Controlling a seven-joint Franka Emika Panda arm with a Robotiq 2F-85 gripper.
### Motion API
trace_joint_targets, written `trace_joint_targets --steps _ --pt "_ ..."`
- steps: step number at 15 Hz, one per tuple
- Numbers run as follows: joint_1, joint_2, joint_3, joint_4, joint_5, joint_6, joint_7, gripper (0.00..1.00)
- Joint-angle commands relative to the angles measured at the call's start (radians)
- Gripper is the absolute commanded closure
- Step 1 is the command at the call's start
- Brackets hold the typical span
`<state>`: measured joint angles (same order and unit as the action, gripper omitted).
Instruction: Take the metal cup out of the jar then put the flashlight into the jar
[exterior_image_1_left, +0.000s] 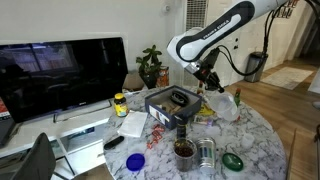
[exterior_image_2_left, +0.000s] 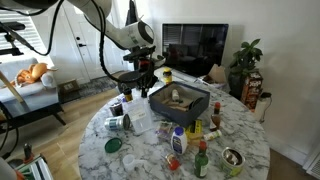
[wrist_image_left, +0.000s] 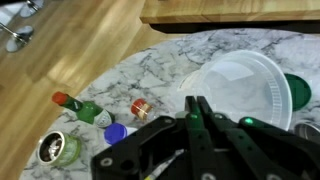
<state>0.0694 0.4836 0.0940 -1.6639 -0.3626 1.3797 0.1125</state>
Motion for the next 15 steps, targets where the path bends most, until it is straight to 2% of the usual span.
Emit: trace_joint_targets --steps 1,9,15 --pt "-0.046 -0.041 -0.009 -0.095 0.121 0.154 -0.099 0.99" --pt "-0.146 -0.064 -0.006 -0.237 0.365 0.478 -0.39 0.99" --pt "-0.219 -0.077 0.018 -0.303 0.594 0.602 -0.673 0.99"
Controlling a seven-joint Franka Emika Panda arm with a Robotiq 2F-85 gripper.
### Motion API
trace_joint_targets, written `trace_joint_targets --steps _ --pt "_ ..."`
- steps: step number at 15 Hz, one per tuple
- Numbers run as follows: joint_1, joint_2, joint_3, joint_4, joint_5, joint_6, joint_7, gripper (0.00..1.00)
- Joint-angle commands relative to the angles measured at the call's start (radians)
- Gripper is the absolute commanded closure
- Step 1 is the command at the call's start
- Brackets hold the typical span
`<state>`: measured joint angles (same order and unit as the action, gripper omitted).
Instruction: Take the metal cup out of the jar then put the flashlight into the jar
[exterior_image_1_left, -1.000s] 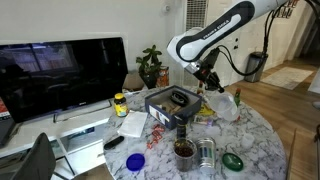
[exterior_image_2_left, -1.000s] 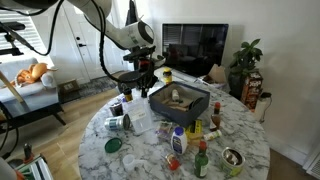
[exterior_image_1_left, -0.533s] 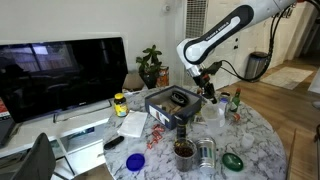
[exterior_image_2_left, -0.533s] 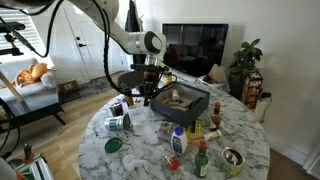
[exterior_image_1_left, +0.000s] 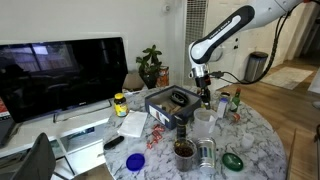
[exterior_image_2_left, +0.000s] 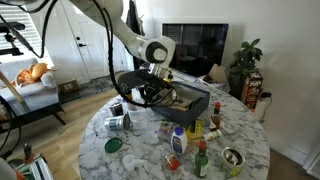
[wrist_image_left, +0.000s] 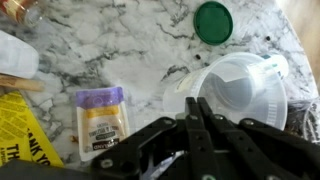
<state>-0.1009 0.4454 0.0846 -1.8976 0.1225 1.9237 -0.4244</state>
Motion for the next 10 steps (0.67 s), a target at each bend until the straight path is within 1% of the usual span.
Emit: trace_joint_targets --steps 1,2,4,5,7,10 --pt "-0.061 -0.04 0.033 -0.073 0.149 0.06 -0.188 0.99" --pt "-0.069 -0.041 0.037 -0.075 0.176 0.051 -0.236 0.99" --pt "-0.068 -0.043 0.028 -0.075 0.2 0.032 -0.285 0.99" --pt "-0.061 -0.048 0.018 -0.075 0.192 0.025 -0.28 0.99" --pt "-0.039 -0.066 -0.005 -0.083 0.146 0.025 -0.224 0.99" --pt "-0.024 -0.084 -0.018 -0.091 0.109 0.023 -0.181 0.99"
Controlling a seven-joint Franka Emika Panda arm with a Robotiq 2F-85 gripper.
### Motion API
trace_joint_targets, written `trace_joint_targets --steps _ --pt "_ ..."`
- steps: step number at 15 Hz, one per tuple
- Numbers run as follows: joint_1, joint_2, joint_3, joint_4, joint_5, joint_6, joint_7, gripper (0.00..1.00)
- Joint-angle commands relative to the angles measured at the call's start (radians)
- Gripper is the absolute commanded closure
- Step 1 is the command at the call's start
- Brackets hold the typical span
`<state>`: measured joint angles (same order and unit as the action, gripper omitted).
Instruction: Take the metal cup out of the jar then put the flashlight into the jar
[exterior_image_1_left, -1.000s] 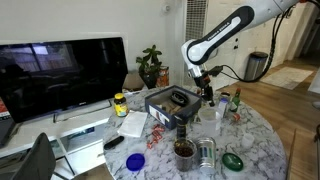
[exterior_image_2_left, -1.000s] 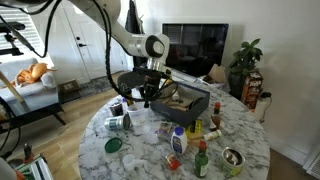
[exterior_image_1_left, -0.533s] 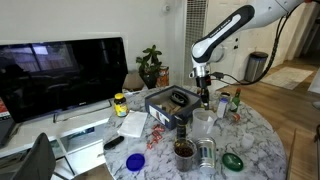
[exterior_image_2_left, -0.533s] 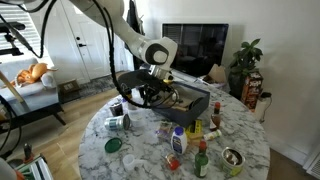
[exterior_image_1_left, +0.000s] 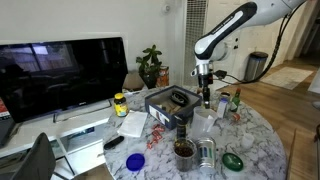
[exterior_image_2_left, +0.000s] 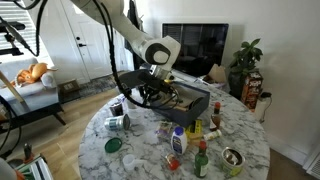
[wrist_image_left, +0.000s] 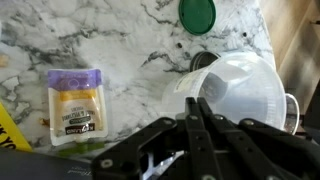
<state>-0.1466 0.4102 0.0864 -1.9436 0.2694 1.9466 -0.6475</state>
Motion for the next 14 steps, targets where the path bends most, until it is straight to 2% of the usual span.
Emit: trace_joint_targets --steps 1,8,9,10,14 --pt "0.024 -0.048 -0.022 -0.044 -0.047 -0.002 0.05 0.99" --pt "0.033 -0.017 -0.025 -0.044 -0.086 -0.01 0.13 0.99" --pt "0.038 -0.022 -0.025 -0.047 -0.097 -0.005 0.15 0.71" --pt "0.043 -0.031 -0.023 -0.052 -0.102 -0.002 0.164 0.7" --pt "0.067 -0.066 -0.019 -0.058 -0.131 0.004 0.226 0.42"
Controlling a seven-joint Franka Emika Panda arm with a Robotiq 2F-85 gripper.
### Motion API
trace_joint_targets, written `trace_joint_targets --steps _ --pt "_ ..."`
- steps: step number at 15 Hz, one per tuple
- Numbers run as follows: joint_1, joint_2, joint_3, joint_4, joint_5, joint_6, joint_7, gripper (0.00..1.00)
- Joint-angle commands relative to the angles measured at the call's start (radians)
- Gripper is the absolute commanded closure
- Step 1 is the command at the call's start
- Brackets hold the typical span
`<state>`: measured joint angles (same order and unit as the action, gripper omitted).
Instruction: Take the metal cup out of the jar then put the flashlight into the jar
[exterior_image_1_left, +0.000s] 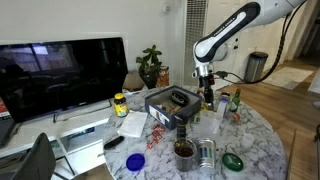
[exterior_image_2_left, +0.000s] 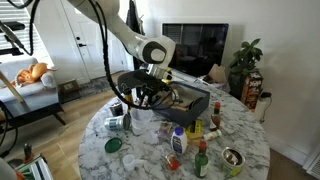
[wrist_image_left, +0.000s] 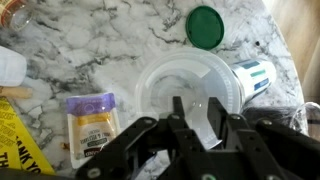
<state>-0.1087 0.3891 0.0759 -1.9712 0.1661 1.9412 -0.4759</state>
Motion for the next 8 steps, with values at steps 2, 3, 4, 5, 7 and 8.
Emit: trace_joint_targets --steps 2,3,4,5,7,8 --pt "0.046 -0.07 -0.001 -0.037 -0.023 0.017 0.074 0.26" --pt "0.057 -0.085 0.007 -0.04 -0.019 0.024 0.078 0.19" --pt "0.067 -0.095 0.012 -0.04 -0.019 0.024 0.078 0.12" --pt "0.08 -0.106 0.019 -0.041 -0.021 0.031 0.081 0.04" --pt "0.11 -0.12 0.035 -0.042 -0.02 0.053 0.091 0.0" --pt "0.129 -0.122 0.045 -0.041 -0.026 0.075 0.099 0.0"
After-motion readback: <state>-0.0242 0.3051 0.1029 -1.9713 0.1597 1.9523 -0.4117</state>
